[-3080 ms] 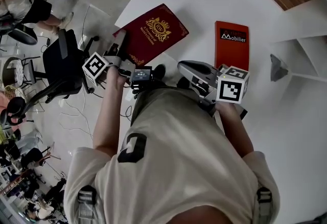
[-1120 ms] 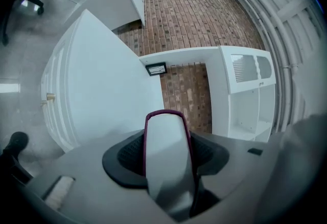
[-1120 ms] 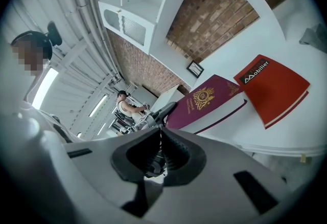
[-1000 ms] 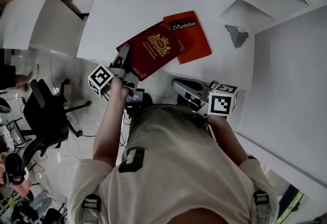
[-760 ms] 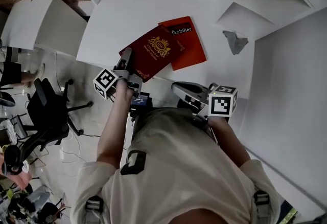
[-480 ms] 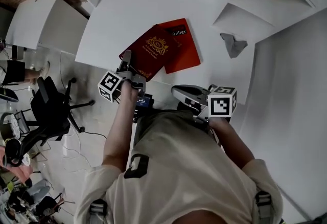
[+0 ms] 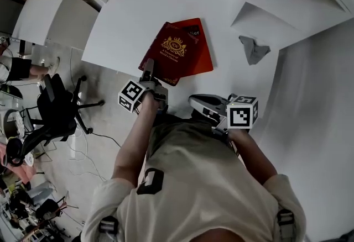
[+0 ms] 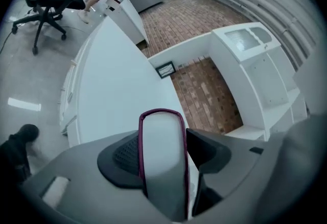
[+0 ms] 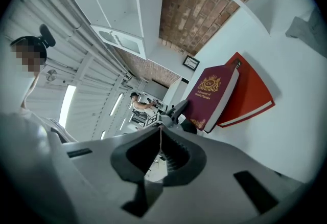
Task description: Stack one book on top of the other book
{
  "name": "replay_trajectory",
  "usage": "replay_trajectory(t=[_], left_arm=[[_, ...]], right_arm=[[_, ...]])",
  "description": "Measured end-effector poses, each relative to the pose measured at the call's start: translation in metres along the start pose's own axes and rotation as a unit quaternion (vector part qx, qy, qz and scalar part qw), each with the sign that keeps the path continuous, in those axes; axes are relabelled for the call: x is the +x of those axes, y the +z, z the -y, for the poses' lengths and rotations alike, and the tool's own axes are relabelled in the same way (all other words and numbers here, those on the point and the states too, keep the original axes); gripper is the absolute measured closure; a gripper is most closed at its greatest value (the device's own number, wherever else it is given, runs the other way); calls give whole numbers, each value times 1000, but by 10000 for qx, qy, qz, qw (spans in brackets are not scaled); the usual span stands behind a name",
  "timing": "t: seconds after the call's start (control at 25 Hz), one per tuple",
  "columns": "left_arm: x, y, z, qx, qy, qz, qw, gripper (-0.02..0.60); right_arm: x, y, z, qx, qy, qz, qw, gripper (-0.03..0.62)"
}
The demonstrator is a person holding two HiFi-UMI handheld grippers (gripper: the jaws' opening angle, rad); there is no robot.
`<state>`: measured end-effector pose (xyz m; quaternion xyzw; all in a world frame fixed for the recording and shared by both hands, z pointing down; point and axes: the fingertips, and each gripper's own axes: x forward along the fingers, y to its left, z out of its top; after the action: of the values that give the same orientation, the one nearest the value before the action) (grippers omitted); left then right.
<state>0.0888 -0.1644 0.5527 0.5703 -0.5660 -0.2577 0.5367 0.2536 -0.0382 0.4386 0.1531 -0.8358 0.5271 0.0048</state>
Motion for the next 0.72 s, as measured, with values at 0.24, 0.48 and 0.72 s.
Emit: replay_trajectory(t=[0.24,0.48,0.72], left_arm=[[-14,-62,-17,-4,334,-1092,9935,286],[-16,-121,1,471,-28,-2507,9669,272],[-35,-168,11,779,-226,-3961,9146,261]], right_arm=[[-10,5,7,27,128,-12,9999,586],[-14,8,9,-151,114,-179,9997,586],[-8,8,2,-269,163,-364,9988,586]])
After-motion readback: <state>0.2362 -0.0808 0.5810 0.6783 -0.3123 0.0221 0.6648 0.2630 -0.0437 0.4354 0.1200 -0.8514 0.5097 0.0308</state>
